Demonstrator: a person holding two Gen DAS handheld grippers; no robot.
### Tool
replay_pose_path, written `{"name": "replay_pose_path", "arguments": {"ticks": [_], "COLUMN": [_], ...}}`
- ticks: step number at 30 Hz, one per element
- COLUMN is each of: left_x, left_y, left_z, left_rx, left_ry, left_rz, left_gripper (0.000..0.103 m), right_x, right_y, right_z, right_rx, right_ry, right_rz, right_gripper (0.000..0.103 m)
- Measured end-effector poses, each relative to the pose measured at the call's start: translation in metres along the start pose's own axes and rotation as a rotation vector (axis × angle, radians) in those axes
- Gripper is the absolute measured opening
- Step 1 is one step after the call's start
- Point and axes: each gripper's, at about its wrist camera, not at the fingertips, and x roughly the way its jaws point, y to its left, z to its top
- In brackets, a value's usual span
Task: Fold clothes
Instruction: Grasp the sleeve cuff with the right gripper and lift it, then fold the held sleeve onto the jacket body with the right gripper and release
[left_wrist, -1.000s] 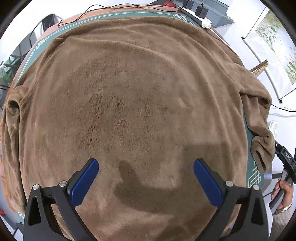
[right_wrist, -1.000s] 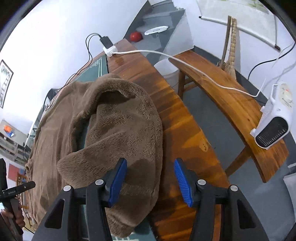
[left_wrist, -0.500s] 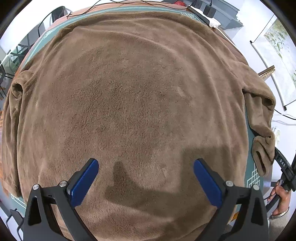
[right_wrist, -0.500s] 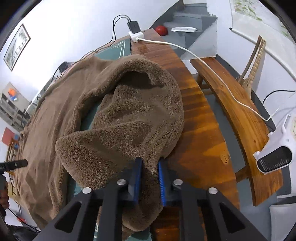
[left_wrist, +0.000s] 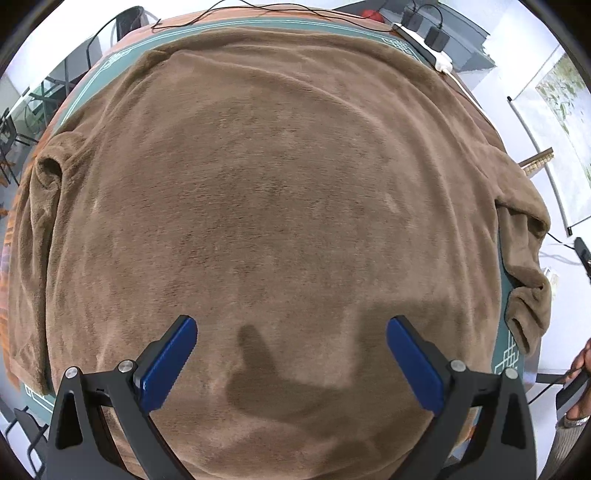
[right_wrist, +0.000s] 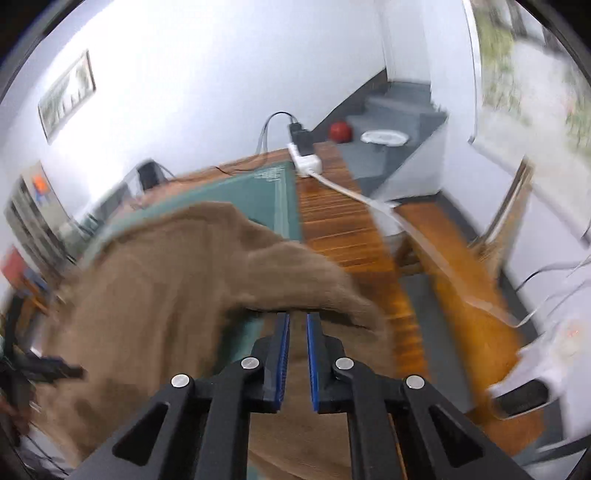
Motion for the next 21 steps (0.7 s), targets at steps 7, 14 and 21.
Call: {"name": "replay_pose_path", "arguments": {"ticks": [7,14,21], "left_x": [-0.005,-0.006,-0.011], "left_y": [0.026,0.032,0.03], "left_z": [-0.013,-0.025,-0.019], "left_rx": [-0.073,-0.113,-0.086], "left_ry": [0.003,0.013,0.018], "left_rz": [0.018,0.022,0.024], "left_gripper": [0.103,0.103,0.103], "right_x": [0.031,0.053,0.087], "right_y": [-0.063,-0.104,-0.113], "right_z": [-0.012,-0.023,-0.028], "right_rx": [0.584,1.014,1.214], "right_ry": [0.052,0.007,0.039], "right_rz": [0.275,0.445,0.457], "right_gripper": [0.072,0.084,0.084]}}
